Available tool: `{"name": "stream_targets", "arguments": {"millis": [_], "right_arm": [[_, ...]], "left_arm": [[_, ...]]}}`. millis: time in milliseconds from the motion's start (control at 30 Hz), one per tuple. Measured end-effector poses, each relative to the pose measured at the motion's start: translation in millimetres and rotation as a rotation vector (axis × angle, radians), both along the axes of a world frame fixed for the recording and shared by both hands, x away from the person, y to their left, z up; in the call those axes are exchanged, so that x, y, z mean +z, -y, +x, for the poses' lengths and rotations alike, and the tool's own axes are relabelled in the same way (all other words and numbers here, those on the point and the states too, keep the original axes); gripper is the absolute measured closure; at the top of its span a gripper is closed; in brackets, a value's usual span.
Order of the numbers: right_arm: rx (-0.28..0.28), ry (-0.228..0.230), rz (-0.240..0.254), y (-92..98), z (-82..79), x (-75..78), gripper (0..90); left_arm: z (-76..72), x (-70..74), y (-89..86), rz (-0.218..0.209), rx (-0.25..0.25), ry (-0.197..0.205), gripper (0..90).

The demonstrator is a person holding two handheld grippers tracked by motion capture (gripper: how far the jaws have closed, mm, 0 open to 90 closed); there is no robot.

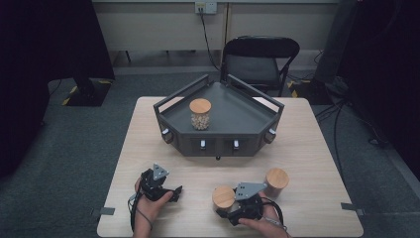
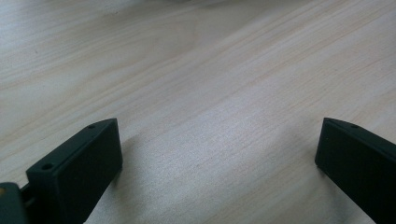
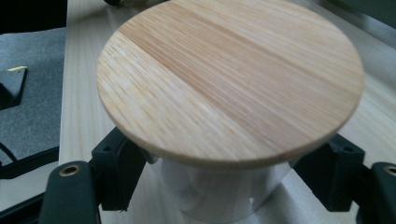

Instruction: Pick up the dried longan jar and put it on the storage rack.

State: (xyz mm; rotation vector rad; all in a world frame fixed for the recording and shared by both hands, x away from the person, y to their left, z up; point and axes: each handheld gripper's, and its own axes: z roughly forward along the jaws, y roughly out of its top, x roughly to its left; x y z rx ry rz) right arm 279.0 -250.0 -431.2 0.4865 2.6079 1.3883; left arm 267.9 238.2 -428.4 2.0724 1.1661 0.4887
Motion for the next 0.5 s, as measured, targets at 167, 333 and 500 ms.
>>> {"name": "stream_targets", "arguments": {"millis": [167, 333, 500], "right_arm": [[0.002, 0.022, -0.010, -1.9, -2.2, 1.7, 25.0], [-0.005, 0.022, -0.006, -1.7, -2.5, 2.4, 25.0], [0.000, 0.018, -0.014, -0.4, -0.9, 6.0, 25.0]], "left_arm": [[0.0, 0.1, 0.0, 0.000, 0.000, 0.000, 0.0], [0.0, 0.0, 0.0, 0.000, 0.000, 0.000, 0.0], [0.0, 0.0, 0.0, 0.000, 0.000, 0.000, 0.0]]}}
